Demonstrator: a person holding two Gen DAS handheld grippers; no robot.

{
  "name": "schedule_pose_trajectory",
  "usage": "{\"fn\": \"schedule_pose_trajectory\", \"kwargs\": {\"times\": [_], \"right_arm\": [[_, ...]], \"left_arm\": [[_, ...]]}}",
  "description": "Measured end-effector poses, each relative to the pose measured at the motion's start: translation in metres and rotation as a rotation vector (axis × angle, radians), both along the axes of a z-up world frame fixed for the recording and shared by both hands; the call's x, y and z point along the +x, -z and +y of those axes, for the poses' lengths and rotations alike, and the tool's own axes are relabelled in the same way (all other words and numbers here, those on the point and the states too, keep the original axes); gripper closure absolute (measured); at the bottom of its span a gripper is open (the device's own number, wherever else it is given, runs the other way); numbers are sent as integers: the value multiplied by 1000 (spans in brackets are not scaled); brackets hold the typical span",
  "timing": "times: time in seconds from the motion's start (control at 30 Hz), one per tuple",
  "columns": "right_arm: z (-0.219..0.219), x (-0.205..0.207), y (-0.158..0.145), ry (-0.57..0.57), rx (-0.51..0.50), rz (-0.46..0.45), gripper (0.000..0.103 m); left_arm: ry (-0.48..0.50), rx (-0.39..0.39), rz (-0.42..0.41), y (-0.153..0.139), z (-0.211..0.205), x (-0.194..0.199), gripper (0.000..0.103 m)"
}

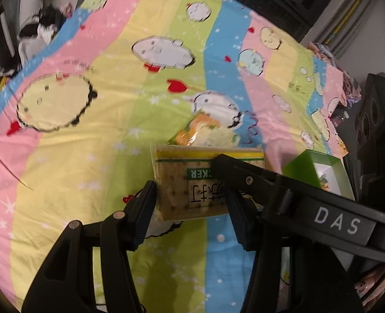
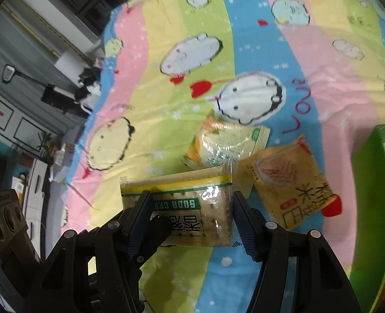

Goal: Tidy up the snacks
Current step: 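Lift the soda cracker packet with the right gripper over the green box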

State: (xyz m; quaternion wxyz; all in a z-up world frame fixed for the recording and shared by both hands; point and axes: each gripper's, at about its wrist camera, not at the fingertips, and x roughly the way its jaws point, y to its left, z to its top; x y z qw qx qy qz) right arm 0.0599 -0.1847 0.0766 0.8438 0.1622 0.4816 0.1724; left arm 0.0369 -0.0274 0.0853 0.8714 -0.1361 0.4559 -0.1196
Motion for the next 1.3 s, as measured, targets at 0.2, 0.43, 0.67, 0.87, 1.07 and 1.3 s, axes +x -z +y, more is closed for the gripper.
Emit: {"fn": "schedule_pose_trajectory", "kwargs": {"times": [0.2, 0.43, 0.67, 0.87, 1.07, 1.3], "right_arm": [[-13, -21, -30, 22, 11, -78, 39], [-34, -44, -59, 62, 2, -160, 39], [-55, -63, -80, 99, -8, -220, 39], [-76, -76, -91, 134, -22, -249, 39], [-100, -83, -97, 187, -19, -263, 39], [-132, -92, -100, 261, -13, -269, 39]], "left_arm": [[32, 18, -83, -30, -15, -15, 50], [76, 18, -160, -58, -34, -29, 51], [123, 19, -218, -78, -55, -41, 51], [163, 14, -241, -88, -76, -47, 51], [209, 12, -256, -95, -100, -47, 52], [268, 4, -264, -100, -131, -47, 52]]}}
